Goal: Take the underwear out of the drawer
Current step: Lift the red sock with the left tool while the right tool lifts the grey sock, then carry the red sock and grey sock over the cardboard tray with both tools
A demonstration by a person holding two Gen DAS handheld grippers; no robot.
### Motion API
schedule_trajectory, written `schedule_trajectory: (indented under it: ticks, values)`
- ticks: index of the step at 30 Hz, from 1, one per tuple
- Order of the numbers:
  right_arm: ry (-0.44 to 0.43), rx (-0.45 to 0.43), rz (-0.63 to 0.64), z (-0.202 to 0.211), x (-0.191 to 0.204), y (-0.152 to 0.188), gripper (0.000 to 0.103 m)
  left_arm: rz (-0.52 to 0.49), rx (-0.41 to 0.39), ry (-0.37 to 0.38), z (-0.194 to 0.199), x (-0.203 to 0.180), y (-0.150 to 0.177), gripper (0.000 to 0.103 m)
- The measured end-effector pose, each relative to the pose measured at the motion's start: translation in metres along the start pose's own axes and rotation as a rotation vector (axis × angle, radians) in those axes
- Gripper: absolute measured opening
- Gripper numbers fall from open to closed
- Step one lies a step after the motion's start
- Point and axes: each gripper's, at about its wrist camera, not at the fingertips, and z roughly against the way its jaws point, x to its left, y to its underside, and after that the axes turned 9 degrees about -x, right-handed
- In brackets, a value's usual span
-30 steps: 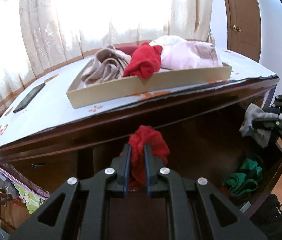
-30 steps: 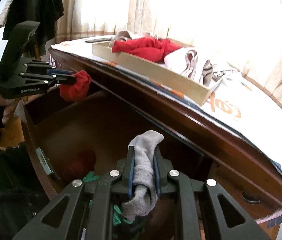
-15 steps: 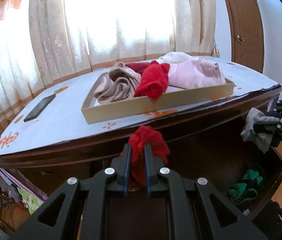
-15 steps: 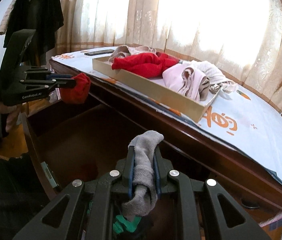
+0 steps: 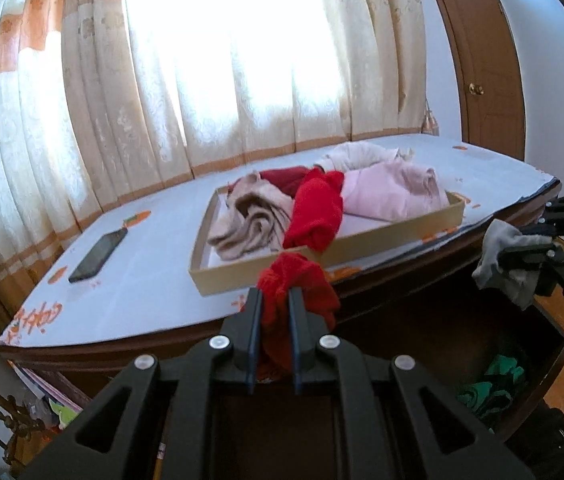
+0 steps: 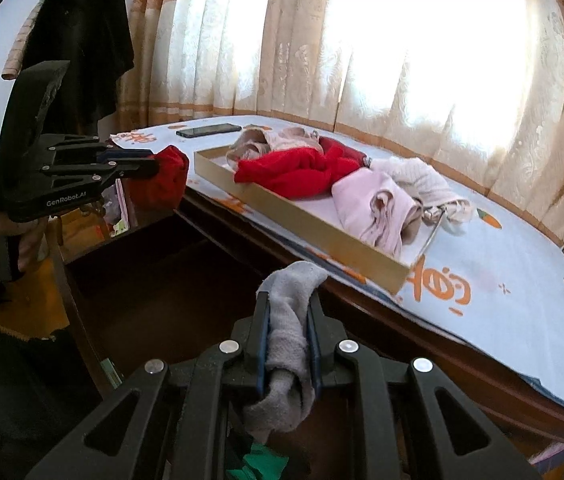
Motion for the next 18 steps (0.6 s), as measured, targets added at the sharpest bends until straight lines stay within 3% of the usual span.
schedule_trajectory:
  ticks: [18]
  values:
    - [-0.008, -0.067, 0.023, 0.0, 0.007, -0.026, 0.018, -0.013, -0.078, 0.0, 0.012, 0.005, -0.03, 0.01]
